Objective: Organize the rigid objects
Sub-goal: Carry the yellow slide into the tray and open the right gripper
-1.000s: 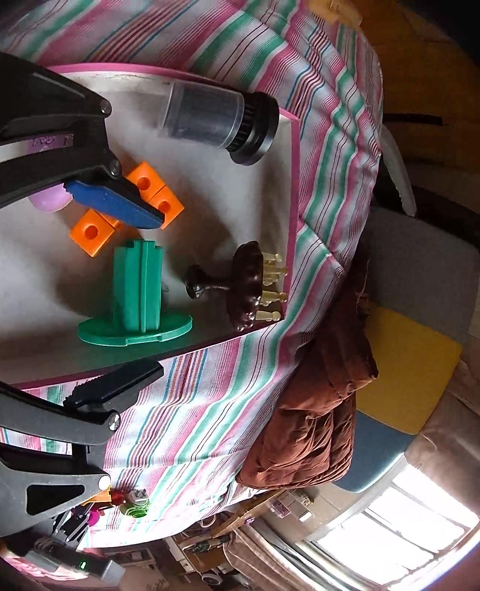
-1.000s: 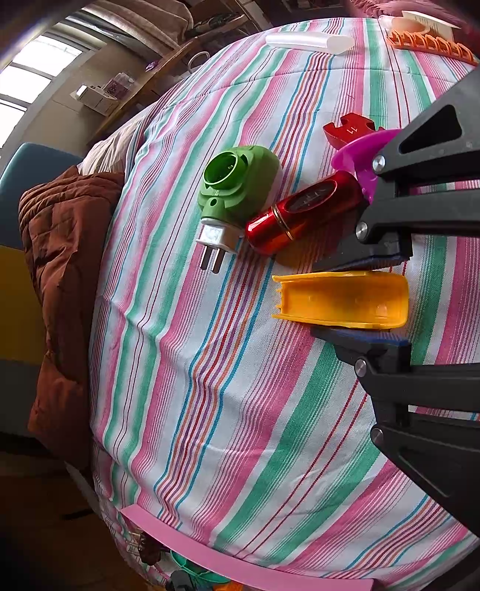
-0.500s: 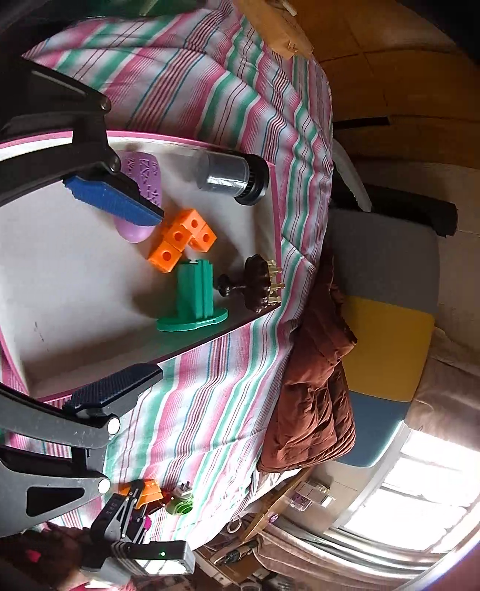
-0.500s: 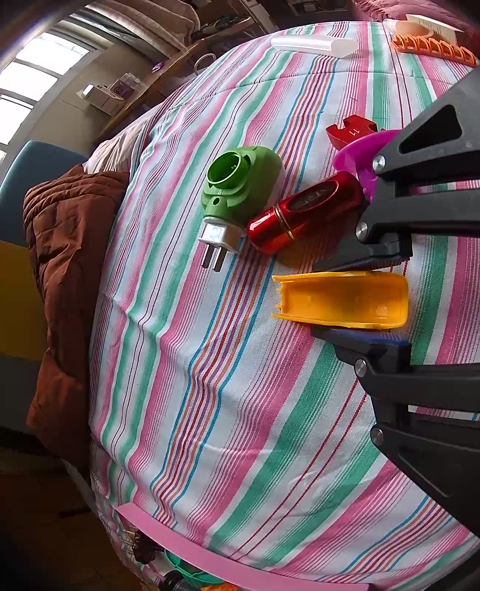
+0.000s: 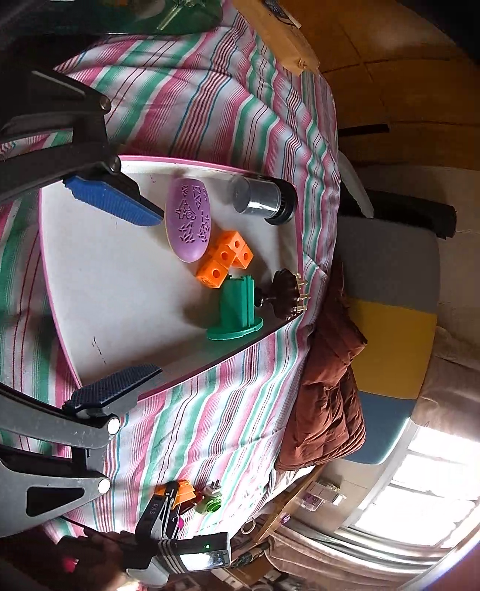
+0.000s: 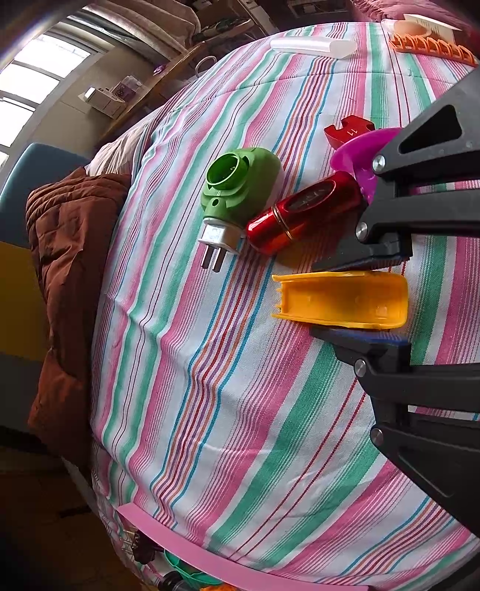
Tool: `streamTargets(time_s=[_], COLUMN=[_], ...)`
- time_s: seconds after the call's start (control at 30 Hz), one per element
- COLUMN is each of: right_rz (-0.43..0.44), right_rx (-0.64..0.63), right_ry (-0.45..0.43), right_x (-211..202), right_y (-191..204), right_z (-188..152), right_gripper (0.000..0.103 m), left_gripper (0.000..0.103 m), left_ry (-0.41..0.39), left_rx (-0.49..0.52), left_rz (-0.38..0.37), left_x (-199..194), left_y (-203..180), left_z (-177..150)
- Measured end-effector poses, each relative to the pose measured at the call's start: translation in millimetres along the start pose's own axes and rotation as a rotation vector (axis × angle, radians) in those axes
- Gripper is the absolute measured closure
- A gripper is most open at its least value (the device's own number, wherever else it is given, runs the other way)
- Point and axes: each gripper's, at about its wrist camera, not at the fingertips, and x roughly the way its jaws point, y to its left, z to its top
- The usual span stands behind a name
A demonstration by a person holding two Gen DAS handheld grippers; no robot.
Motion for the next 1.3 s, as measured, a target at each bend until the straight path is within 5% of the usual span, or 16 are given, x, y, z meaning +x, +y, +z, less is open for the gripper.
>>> streamTargets(time_s=[0.47,0.8,1.3], right_rz=[-0.001,0.205,0.448], right_rx=[0.058,0.107,-0.202], right_ry=[0.056,0.013,-0.155], right_x=[-15,-41,-107], right_y=[17,53,188], right_z=[-9,-8,20], right_gripper=[0.078,0.078,0.078], left_gripper=[0.026,0.026,0.026], left_ry=[-0.007,-0.005,-0.017], left_rx=[-0.021,-0.041,-0.085], left_rz=[0.008,0.017,0.049], left_x=[-9,-12,-17], left_y=[15,28,50], left_z=[-10,-14,-15])
